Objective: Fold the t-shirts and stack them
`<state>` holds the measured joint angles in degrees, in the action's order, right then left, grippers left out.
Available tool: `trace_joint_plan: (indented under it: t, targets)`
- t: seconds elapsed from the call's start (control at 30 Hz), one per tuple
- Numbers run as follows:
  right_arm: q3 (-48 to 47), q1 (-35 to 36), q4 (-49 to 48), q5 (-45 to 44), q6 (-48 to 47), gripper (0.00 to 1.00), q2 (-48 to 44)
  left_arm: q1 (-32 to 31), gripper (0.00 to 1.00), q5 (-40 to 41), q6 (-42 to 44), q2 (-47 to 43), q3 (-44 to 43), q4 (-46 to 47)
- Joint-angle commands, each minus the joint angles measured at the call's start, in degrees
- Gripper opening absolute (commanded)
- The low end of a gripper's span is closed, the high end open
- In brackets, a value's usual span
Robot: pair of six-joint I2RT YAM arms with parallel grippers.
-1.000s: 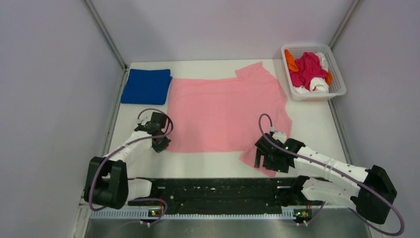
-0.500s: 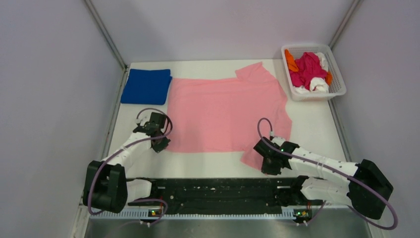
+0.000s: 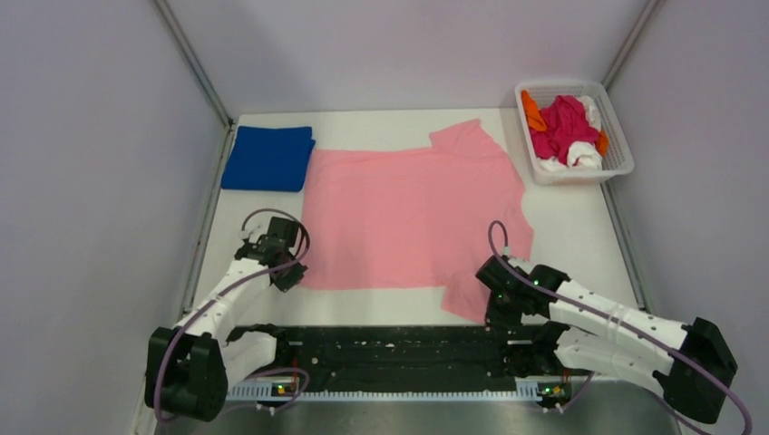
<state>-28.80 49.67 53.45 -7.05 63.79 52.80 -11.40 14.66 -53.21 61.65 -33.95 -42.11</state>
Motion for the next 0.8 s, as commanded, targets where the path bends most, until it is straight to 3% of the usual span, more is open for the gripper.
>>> trace_joint_plan:
  t: [0.0, 0.27, 0.77]
  targets:
    - [-0.48, 0.99, 4.89, 3.17, 1.97, 0.0, -4.78, 0.24, 0.0, -0.33, -2.0, -3.68, 2.26, -3.86]
    - [-2.71, -0.53, -3.7, 2.61, -2.52, 0.0, -3.69, 0.24, 0.0, -7.17, -0.21, -3.85, -0.66, -0.51]
    - [-21.14, -24.85, -12.12, 8.36, -25.98, 0.0, 9.99, 1.48, 0.0, -5.58, 1.44, 7.22, -12.4, 1.94]
